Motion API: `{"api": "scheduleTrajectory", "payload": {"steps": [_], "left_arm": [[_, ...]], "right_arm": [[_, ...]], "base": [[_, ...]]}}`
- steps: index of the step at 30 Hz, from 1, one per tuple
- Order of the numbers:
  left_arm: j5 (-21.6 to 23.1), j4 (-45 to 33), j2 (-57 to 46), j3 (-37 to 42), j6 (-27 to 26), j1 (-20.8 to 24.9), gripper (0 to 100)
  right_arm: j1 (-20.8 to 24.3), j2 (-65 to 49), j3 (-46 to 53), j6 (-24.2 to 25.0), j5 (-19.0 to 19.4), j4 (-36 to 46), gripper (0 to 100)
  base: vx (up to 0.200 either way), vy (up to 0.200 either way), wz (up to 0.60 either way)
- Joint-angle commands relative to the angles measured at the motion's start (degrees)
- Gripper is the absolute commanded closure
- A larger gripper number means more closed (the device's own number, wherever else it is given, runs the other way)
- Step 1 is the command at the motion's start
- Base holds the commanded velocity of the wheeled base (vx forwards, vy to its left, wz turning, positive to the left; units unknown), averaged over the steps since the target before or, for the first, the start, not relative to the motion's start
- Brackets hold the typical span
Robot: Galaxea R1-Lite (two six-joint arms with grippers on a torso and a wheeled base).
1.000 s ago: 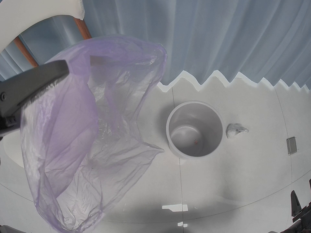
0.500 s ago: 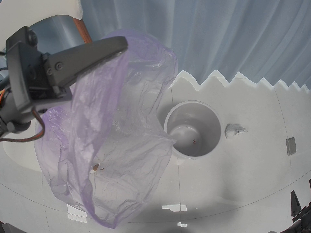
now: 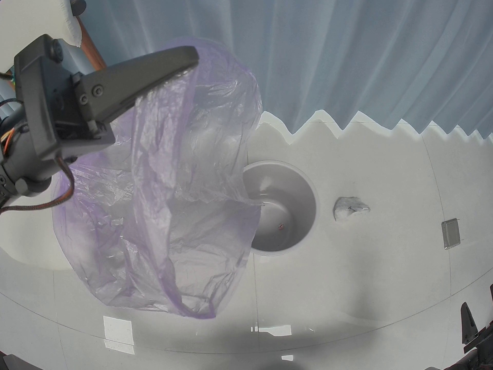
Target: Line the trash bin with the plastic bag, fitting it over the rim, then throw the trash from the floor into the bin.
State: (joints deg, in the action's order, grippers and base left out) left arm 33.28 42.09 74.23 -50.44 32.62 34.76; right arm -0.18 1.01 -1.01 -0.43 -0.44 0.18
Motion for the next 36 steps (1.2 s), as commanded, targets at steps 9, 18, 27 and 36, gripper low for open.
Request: {"api": "scheduleTrajectory", "payload": {"steps": [9, 18, 27, 36], "left_arm": [[0.38, -1.22, -2.33, -0.88, -1.16, 0.23, 100], [-0.06, -0.52, 0.65, 2.63, -1.07, 6.99, 100], [0.12, -0.08, 3.82, 4.48, -0.98, 17.10, 100], [0.29, 0.62, 6.89, 6.50, -1.16, 17.19, 100]], "right_arm": [[0.01, -0.92, 0.84, -0.01, 0.00, -0.01, 0], [0.01, -0.92, 0.84, -0.01, 0.00, -0.01, 0], [0.01, -0.92, 0.84, -0.01, 0.00, -0.01, 0], [0.01, -0.92, 0.84, -0.01, 0.00, -0.01, 0]], "base": [[0.200, 0.000, 0.00], [0.022, 0.000, 0.00], [0.000, 0.000, 0.00], [0.000, 0.000, 0.00]]}}
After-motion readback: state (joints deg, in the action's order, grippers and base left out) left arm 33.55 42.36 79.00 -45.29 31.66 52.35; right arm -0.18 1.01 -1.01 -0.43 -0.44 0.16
